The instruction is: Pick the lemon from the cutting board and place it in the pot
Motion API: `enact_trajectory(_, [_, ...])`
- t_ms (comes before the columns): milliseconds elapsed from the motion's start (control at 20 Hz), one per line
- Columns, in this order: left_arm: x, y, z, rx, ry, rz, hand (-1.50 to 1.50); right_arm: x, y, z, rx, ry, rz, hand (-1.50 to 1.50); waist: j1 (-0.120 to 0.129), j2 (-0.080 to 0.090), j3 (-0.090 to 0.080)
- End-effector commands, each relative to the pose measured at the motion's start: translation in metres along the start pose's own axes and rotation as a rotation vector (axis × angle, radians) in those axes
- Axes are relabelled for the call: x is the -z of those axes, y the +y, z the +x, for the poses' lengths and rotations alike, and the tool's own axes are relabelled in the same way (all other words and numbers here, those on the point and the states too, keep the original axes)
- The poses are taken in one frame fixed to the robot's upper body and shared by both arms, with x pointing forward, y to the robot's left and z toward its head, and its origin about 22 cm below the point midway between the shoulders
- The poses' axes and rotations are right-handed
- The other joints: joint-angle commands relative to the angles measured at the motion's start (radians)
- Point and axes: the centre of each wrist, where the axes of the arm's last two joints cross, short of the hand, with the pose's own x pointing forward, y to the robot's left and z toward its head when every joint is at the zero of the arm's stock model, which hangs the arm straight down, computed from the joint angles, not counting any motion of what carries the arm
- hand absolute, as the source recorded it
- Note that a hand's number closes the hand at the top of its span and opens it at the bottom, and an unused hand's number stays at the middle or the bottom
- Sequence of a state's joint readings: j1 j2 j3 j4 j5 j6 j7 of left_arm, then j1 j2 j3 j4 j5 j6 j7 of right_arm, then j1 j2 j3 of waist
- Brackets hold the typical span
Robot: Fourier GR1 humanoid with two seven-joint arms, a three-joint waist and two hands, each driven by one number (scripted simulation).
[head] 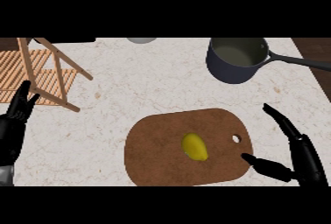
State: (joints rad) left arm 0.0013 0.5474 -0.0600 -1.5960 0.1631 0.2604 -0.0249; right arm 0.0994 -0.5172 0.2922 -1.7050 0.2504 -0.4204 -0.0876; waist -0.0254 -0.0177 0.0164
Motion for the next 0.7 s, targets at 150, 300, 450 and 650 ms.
enact_trajectory(150, [-0.026, -0.014, -0.04, 0.022, 0.215, -0.031, 0.0, 0.006, -0.017, 0.043, -0.118, 0.048, 0.187, -1.5, 0.025, 0.019, -0.023])
enact_trajectory(300, [-0.009, -0.002, -0.022, 0.014, 0.217, -0.047, 0.0, 0.015, -0.009, 0.069, -0.171, 0.08, 0.261, -1.5, 0.036, 0.02, -0.021])
enact_trajectory(450, [-0.016, -0.015, -0.026, 0.003, 0.221, -0.054, 0.0, 0.025, -0.008, 0.096, -0.244, 0.133, 0.387, -1.5, 0.046, 0.02, -0.021])
enact_trajectory(650, [-0.014, -0.005, -0.025, 0.025, 0.213, -0.074, 0.0, 0.049, -0.004, 0.11, -0.417, 0.258, 0.546, -1.5, 0.069, 0.022, -0.021])
